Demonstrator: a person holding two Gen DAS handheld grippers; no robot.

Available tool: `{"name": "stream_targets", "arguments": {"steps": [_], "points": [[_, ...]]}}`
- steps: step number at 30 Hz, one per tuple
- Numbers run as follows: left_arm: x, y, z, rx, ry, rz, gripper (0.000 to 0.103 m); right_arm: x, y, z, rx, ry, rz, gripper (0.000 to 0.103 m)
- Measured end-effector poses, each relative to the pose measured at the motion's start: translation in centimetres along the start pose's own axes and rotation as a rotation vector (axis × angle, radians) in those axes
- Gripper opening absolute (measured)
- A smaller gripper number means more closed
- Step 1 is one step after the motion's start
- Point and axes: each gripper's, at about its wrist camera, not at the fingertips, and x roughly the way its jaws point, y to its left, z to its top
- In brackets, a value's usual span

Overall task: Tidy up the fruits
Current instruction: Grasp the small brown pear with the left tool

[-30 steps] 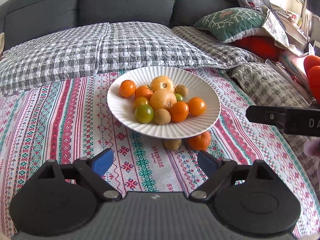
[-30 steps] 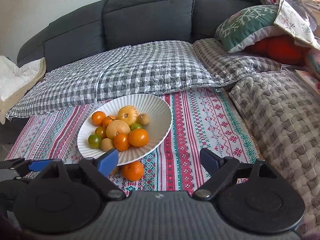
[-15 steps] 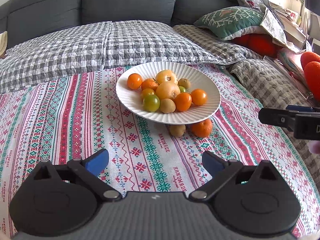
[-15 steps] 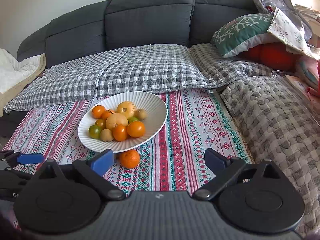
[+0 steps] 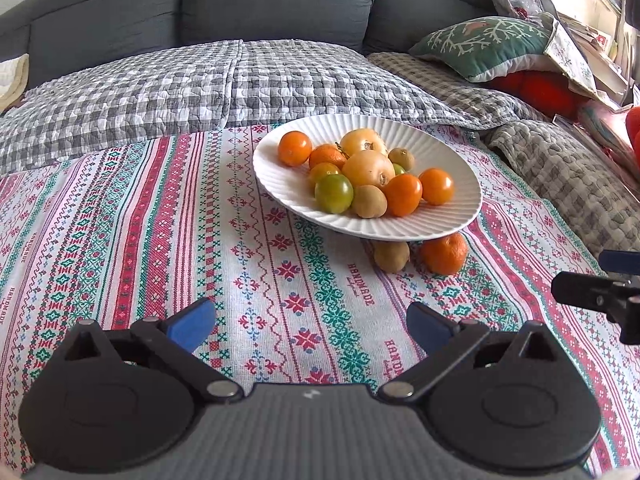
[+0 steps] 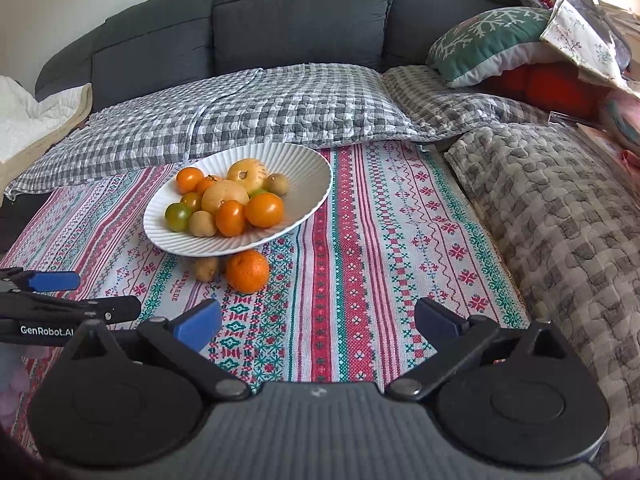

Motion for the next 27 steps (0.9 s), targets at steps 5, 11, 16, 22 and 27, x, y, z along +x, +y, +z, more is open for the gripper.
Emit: {"name": "stream_targets", "arguments": {"steps": [5, 11, 16, 22, 27], "points": [[1.5, -1.2, -0.1, 0.011, -0.04, 0.0, 0.092, 1.0, -0.2, -0.4, -0.008, 0.019, -0.01, 0.103], [3.1, -3.0, 0.5, 0.031, -0.072, -0.026, 0.072, 2.2, -0.5, -0.7, -0.012, 0.038, -0.015, 0.103], [4.2, -3.4, 0.9, -0.022, -0.08, -0.041, 0.055, 2.8, -0.8, -0.8, -0.025, 0.05, -0.01, 0.103], [4.8, -4.2, 1.1, -0.024, -0.072, -0.065, 0.026, 3.2, -1.1, -0.7, -0.026, 0.054, -0.004, 0.103], [4.6, -4.5, 1.3, -0.012, -0.063, -0.073, 0.019, 3.6, -1.0, -0.6, -0.034, 0.051, 0.011, 0.103]]}}
